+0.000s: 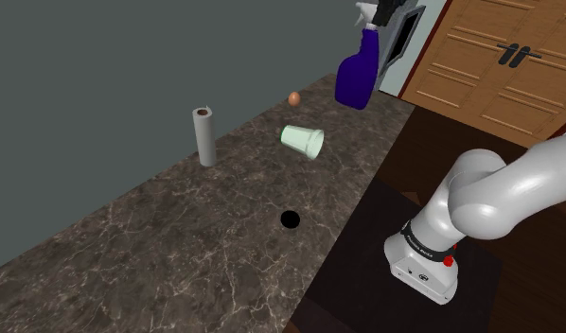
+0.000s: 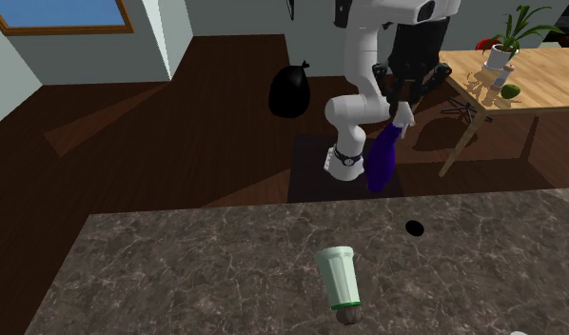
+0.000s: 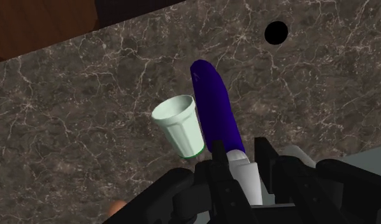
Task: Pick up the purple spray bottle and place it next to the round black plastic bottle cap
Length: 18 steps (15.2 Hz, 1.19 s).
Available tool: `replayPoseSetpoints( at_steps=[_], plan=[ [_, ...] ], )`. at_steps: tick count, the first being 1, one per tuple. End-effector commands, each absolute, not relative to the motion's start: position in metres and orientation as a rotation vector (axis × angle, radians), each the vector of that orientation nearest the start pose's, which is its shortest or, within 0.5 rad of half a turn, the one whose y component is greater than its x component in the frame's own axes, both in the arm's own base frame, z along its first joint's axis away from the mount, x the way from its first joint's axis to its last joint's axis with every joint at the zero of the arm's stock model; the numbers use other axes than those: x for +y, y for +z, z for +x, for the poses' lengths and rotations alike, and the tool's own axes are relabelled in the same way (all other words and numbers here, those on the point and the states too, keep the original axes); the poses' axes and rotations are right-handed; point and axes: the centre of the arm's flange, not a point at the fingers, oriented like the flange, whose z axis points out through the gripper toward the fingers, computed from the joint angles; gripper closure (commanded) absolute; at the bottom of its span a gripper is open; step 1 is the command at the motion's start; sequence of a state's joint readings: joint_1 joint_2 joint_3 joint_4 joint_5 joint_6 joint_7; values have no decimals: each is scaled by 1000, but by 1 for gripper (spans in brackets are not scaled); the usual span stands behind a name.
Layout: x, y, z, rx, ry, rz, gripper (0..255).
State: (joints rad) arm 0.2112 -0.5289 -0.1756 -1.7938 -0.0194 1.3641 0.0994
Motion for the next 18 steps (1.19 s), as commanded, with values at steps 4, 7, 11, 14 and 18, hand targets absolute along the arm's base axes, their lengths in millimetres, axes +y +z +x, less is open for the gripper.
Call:
replayPoseSetpoints(
  at_steps=[4,7,11,14,18],
  plan=[
    [46,740,347,78,-133,-3061,255],
    [86,740,342,78,-133,-3061,255],
    [138,741,337,78,-133,-3061,255],
    [178,741,333,78,-133,-3061,255],
    [230,741,327,78,-133,-3061,255]
  ],
)
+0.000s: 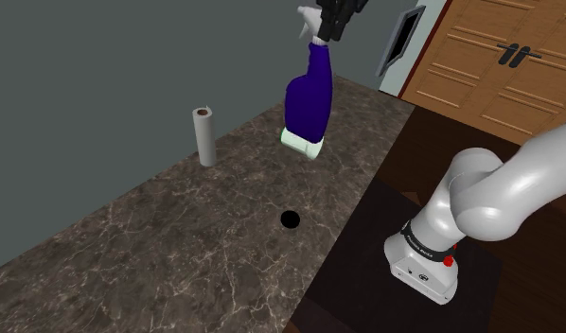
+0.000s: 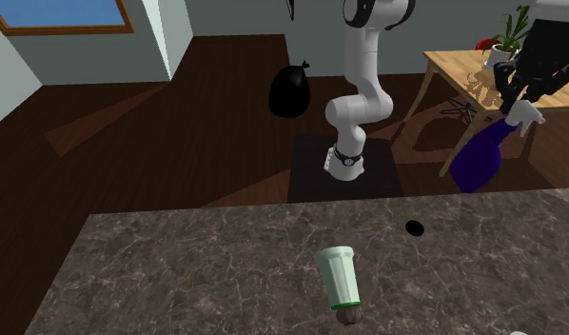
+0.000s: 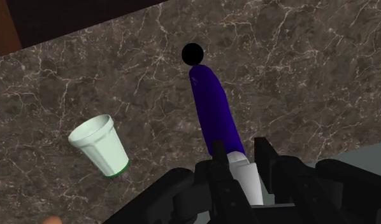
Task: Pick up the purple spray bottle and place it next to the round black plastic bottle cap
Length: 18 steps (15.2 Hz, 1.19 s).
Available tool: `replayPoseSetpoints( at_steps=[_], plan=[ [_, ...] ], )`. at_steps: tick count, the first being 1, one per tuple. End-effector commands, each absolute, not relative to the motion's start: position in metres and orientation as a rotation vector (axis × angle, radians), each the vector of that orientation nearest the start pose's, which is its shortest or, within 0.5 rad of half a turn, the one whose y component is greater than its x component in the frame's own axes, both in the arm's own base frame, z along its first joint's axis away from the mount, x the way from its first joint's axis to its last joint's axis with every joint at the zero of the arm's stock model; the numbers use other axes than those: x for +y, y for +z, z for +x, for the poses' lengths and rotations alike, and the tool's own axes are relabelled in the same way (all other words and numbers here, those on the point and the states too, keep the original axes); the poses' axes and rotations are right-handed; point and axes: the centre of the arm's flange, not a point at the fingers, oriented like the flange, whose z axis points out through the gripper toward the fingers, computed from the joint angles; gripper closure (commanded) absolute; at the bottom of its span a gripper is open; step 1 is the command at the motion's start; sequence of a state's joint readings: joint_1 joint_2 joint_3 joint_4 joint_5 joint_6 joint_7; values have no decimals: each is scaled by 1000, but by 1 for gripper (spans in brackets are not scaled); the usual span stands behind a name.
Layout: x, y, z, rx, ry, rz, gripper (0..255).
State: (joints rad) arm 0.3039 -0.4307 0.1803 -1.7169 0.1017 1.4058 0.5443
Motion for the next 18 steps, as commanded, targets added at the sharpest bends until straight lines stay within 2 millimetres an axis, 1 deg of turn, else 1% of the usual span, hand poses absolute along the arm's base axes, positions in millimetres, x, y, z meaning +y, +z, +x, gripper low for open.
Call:
replayPoseSetpoints(
  at_steps=[1,10,18],
  plan=[
    [243,741,326,78,-133,-3061,255],
    [364,741,313,78,-133,-3061,255],
    [364,699,313,78,-133,-3061,255]
  ],
)
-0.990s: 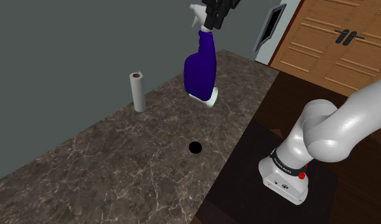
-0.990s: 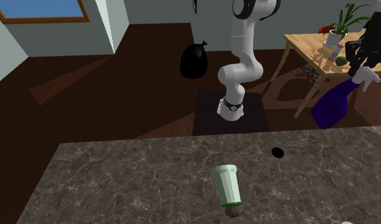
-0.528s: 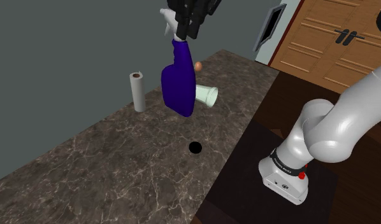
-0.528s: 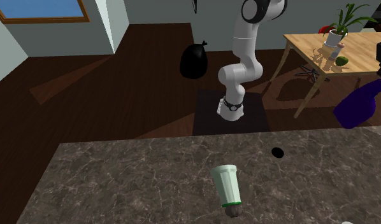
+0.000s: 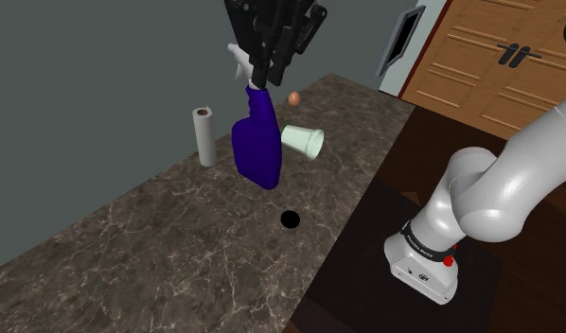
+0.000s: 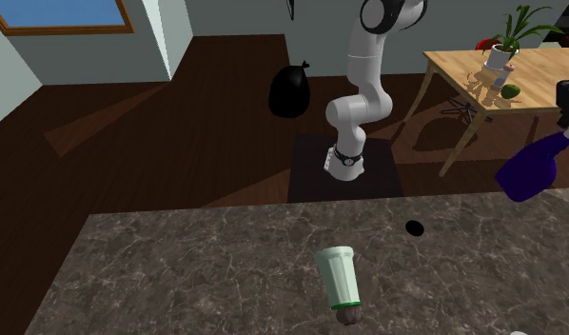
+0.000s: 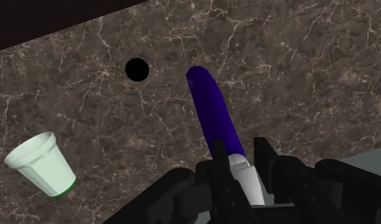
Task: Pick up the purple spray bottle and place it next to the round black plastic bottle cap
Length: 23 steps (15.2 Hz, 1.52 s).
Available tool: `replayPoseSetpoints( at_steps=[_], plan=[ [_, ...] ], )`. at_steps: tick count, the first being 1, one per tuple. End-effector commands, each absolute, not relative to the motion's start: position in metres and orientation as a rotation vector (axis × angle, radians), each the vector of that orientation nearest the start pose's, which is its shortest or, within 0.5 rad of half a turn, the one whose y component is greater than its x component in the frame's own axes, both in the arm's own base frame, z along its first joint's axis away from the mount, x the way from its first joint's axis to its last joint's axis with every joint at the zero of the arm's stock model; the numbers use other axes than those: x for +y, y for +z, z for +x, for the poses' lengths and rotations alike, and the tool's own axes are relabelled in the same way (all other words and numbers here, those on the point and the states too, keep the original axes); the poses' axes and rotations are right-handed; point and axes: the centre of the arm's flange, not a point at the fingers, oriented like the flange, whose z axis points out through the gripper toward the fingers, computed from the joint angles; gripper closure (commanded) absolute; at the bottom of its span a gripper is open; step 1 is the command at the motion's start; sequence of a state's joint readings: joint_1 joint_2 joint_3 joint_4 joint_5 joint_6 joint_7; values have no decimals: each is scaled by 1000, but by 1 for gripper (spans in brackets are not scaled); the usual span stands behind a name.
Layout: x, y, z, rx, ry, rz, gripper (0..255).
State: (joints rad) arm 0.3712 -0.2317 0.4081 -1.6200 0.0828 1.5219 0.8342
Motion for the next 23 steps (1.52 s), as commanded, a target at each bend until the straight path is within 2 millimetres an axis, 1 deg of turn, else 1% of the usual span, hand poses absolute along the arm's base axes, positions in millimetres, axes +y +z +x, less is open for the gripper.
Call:
replayPoseSetpoints(
  at_steps=[1,23],
  plan=[
    [364,694,313,78,-133,-3061,255],
    [364,578,313,78,-133,-3061,255]
  ],
)
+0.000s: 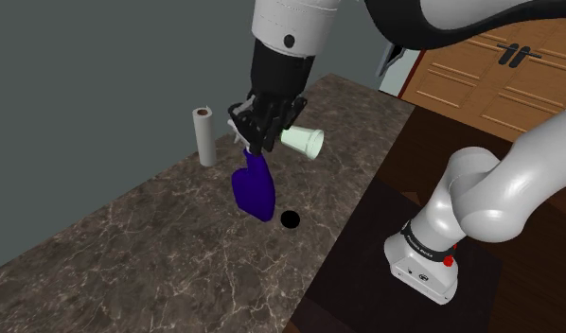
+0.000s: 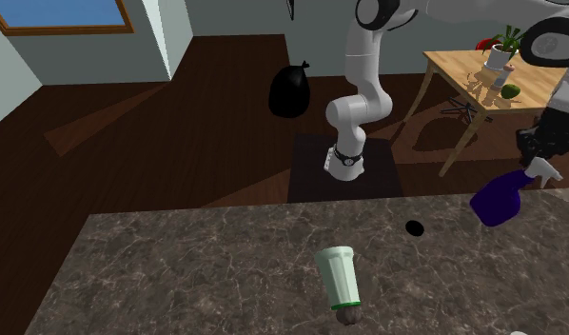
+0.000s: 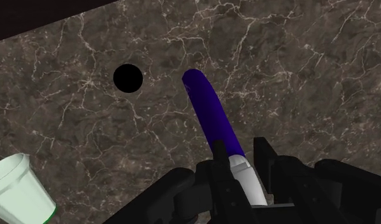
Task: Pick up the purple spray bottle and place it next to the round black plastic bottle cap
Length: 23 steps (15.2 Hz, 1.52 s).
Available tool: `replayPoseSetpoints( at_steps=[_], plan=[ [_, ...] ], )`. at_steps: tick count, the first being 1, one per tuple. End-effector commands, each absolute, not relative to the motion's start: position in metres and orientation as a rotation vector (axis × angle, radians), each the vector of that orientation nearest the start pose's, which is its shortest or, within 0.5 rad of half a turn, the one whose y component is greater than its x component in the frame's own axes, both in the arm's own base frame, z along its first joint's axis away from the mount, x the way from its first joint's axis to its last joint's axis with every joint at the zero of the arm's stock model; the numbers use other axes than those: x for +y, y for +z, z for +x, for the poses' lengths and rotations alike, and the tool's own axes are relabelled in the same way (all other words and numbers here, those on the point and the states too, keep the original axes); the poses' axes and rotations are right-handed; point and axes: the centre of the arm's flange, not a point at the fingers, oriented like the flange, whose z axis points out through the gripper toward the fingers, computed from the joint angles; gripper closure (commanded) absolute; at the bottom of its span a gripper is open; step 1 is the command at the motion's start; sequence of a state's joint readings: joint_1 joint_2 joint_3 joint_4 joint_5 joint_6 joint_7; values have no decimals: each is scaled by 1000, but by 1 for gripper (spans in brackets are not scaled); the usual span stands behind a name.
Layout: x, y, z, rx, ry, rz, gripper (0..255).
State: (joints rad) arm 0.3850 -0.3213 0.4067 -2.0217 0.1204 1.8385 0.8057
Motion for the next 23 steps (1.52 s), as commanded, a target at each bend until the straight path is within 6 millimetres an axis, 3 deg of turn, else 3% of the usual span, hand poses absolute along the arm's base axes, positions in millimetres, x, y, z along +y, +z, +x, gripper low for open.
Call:
replayPoseSetpoints(
  at_steps=[1,23],
  plan=[
    [364,572,313,78,-133,-3061,255],
    [364,456,313,78,-133,-3061,255]
  ],
)
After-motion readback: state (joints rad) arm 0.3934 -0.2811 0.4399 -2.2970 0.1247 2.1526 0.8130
